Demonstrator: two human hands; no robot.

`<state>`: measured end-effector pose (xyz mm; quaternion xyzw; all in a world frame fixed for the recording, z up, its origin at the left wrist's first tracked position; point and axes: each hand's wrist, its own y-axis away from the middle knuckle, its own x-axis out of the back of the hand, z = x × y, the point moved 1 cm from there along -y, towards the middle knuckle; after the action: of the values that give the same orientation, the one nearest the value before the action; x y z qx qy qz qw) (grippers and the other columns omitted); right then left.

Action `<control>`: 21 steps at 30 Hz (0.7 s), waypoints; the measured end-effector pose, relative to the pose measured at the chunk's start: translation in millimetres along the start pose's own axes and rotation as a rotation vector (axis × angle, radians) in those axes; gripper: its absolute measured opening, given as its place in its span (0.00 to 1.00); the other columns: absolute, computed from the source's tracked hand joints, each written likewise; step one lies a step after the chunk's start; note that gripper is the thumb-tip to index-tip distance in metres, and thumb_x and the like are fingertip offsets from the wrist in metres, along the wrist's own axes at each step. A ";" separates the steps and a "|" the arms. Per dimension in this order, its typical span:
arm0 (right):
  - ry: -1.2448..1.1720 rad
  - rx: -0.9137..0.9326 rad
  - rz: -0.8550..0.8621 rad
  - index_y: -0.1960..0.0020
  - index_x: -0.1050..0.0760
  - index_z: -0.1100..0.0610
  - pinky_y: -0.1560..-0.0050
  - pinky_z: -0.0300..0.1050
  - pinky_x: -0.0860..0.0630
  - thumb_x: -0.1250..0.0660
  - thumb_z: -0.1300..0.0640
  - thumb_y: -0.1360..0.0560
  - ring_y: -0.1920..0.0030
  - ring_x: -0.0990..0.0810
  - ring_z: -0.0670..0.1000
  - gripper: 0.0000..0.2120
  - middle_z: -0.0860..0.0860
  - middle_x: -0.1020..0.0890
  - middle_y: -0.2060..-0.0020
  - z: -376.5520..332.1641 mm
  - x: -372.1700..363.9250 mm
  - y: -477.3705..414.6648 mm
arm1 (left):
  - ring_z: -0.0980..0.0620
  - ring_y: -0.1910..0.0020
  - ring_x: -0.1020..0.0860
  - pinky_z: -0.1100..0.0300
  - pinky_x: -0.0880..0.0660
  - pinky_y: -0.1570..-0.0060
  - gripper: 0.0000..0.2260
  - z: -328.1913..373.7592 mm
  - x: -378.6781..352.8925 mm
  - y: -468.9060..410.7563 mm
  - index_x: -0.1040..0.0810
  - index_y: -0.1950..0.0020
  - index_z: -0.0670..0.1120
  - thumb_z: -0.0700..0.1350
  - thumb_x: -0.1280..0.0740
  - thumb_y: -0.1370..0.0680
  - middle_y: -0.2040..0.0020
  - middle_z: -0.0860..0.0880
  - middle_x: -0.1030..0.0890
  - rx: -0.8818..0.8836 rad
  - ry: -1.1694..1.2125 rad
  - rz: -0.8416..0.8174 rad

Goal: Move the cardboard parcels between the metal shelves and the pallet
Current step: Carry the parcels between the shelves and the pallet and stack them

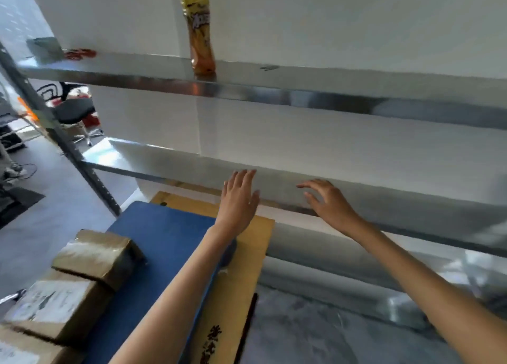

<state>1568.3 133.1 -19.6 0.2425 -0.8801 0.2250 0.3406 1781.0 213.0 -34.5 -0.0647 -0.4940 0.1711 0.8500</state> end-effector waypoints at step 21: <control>0.118 -0.724 1.024 0.42 0.22 0.54 0.48 0.30 0.31 0.41 0.59 0.20 0.46 0.24 0.42 0.11 0.46 0.20 0.48 198.4 394.7 528.3 | 0.46 0.27 0.38 0.44 0.44 0.28 0.20 616.0 -315.4 131.0 0.38 0.25 0.49 0.50 0.44 0.18 0.27 0.48 0.34 -0.939 0.180 -0.483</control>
<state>907.8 326.5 5.8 -0.3534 -0.8846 0.0603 0.2982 1077.4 187.0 -18.8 -0.3369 -0.4433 -0.2752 0.7838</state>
